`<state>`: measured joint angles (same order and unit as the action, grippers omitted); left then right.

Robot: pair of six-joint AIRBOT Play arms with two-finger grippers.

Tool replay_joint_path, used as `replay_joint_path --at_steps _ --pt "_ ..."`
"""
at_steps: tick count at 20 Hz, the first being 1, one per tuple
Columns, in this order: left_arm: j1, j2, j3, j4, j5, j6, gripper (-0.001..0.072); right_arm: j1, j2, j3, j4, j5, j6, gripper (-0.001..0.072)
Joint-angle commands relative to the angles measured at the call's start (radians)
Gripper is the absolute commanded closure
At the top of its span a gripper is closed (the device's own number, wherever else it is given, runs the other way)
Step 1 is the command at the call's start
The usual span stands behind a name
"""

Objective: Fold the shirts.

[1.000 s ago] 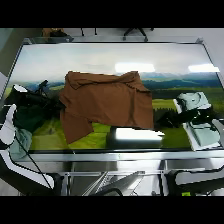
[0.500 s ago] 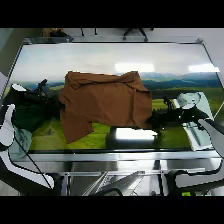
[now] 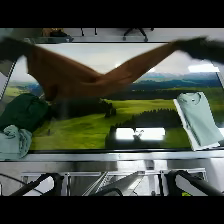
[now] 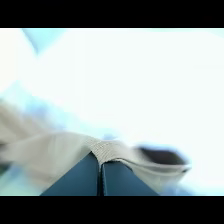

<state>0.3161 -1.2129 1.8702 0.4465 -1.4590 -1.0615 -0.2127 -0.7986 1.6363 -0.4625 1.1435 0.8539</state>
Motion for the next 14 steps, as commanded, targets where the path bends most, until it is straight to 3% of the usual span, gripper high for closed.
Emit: replay_joint_path --at_steps 1,5,8,11,14 --pt "0.081 0.185 0.298 -0.036 0.061 -0.021 0.0694 -0.021 0.125 0.259 -0.054 -0.08 -0.005 0.0692" --pt "0.317 0.379 0.22 -0.021 0.115 -0.039 0.0694 -0.024 0.203 0.289 -0.081 -0.137 -0.033 0.0693" --pt "0.393 0.428 0.101 -0.023 0.121 -0.039 0.0694 -0.025 0.181 0.287 -0.14 -0.131 -0.025 0.0693" --pt "0.379 0.352 0.001 -0.086 0.047 -0.038 0.0694 -0.024 0.071 0.241 -0.162 -0.055 0.016 0.0694" --pt "0.182 0.217 -0.145 -0.058 0.027 -0.013 0.0694 -0.023 -0.08 0.096 -0.145 0.004 0.036 0.0696"
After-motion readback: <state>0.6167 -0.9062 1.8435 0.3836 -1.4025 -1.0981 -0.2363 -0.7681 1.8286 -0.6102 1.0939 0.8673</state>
